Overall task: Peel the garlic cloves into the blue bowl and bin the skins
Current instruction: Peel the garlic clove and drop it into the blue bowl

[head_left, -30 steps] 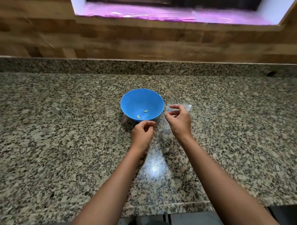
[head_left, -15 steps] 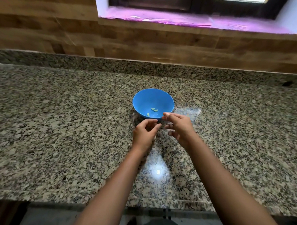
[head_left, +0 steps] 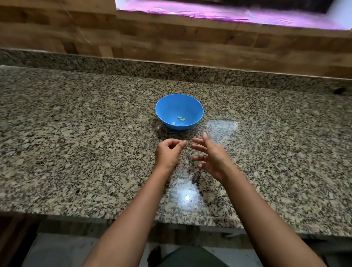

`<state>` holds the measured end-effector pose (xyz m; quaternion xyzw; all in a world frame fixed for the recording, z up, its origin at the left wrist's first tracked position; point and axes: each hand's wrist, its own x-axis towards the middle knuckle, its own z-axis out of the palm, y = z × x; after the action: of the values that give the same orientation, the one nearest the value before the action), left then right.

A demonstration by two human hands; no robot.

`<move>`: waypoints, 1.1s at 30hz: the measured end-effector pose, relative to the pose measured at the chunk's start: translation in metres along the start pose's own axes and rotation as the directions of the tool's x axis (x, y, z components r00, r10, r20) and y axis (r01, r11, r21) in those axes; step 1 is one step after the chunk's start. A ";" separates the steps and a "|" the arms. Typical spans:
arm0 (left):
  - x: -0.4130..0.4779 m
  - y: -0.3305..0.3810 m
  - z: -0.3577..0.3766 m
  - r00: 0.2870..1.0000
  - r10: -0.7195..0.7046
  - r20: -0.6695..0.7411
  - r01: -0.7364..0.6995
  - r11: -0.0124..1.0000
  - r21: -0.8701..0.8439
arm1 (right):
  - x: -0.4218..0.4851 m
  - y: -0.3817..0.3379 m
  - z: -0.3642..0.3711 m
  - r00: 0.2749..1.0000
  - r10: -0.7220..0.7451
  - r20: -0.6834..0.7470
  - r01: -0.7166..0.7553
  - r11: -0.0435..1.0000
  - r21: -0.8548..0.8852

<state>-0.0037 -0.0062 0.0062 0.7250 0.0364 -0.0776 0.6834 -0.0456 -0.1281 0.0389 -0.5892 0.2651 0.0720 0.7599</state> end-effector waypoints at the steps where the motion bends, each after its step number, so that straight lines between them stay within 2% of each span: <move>1: 0.001 -0.003 -0.004 0.999 0.004 -0.048 -0.002 0.999 0.049 | -0.001 0.001 0.000 0.999 -0.023 -0.031 0.022 0.999 -0.034; 3: 0.004 -0.009 -0.010 0.996 0.014 -0.089 0.004 0.980 0.198 | 0.000 0.003 -0.001 0.994 -0.070 -0.086 0.063 0.995 -0.073; 6: 0.009 -0.014 -0.012 1.000 0.002 0.024 -0.011 0.920 0.393 | 0.002 0.006 -0.002 0.986 -0.116 -0.117 0.104 0.989 -0.102; 9: 0.012 -0.012 -0.004 0.990 0.048 0.135 -0.118 0.805 0.581 | 0.005 0.009 -0.003 0.978 -0.140 -0.157 0.116 0.982 -0.152; 13: 0.021 -0.007 0.000 0.979 0.049 0.199 -0.172 0.724 0.668 | 0.005 0.011 -0.008 0.975 -0.171 -0.140 0.140 0.968 -0.208; 15: 0.023 -0.008 -0.002 0.979 0.014 0.202 -0.126 0.823 0.554 | 0.003 0.011 -0.011 0.975 -0.204 -0.087 0.171 0.941 -0.294; 17: 0.019 -0.007 -0.003 0.971 -0.053 0.234 -0.026 0.946 0.324 | 0.003 0.010 -0.013 0.972 -0.235 -0.028 0.205 0.894 -0.399; 19: 0.014 -0.007 -0.003 0.958 -0.094 0.271 0.055 0.988 0.145 | 0.003 0.011 -0.013 0.966 -0.258 0.028 0.241 0.851 -0.467; 24: 0.008 -0.005 -0.005 0.936 -0.056 0.348 0.104 0.987 -0.123 | 0.002 0.010 -0.014 0.936 -0.344 0.071 0.326 0.776 -0.541; 26: 0.008 -0.005 -0.007 0.930 -0.070 0.362 0.143 0.973 -0.179 | 0.002 0.009 -0.013 0.918 -0.387 0.091 0.369 0.745 -0.556; 30: 0.007 -0.004 -0.005 0.915 -0.103 0.391 0.219 0.939 -0.265 | 0.002 0.008 -0.008 0.857 -0.494 0.146 0.465 0.620 -0.632; 33: 0.004 -0.002 -0.004 0.907 -0.122 0.404 0.269 0.904 -0.333 | 0.003 0.006 -0.008 0.843 -0.517 0.150 0.484 0.608 -0.629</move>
<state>-0.0001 -0.0019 0.0042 0.5426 -0.0061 -0.2750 0.7937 -0.0482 -0.1338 0.0307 -0.8648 0.0663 -0.0703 0.4928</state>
